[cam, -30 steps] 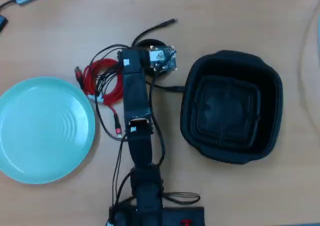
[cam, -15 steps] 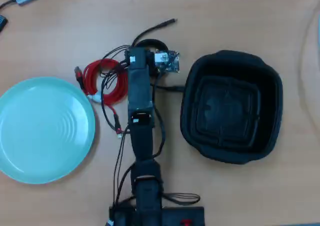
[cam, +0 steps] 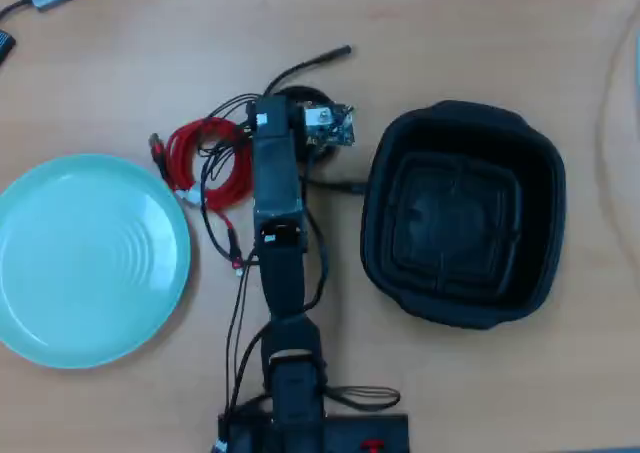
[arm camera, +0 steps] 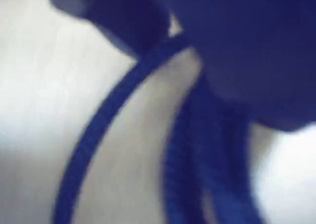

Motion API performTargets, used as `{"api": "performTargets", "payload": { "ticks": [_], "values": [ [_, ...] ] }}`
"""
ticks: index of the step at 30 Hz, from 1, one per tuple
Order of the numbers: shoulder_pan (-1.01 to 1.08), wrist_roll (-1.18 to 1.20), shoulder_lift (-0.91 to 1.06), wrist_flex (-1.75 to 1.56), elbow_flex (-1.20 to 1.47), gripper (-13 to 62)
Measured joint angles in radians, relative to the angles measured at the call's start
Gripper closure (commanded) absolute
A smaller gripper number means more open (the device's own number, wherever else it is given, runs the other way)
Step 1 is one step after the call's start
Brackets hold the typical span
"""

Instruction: Put a black charging cable in a black bowl and put a red charging cable in a green bowl

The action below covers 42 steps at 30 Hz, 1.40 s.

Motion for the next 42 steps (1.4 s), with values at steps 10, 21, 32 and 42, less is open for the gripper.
{"api": "performTargets", "payload": {
  "ticks": [10, 21, 32, 42],
  "values": [
    [0.005, 0.002, -0.003, 0.0, -0.023, 55.8],
    [-0.049, 0.002, 0.094, 0.002, -0.048, 55.8],
    [-0.081, -0.002, 0.437, 0.006, -0.048, 55.8],
    [-0.078, -0.04, 0.667, 0.06, -0.046, 55.8]
  ]
}}
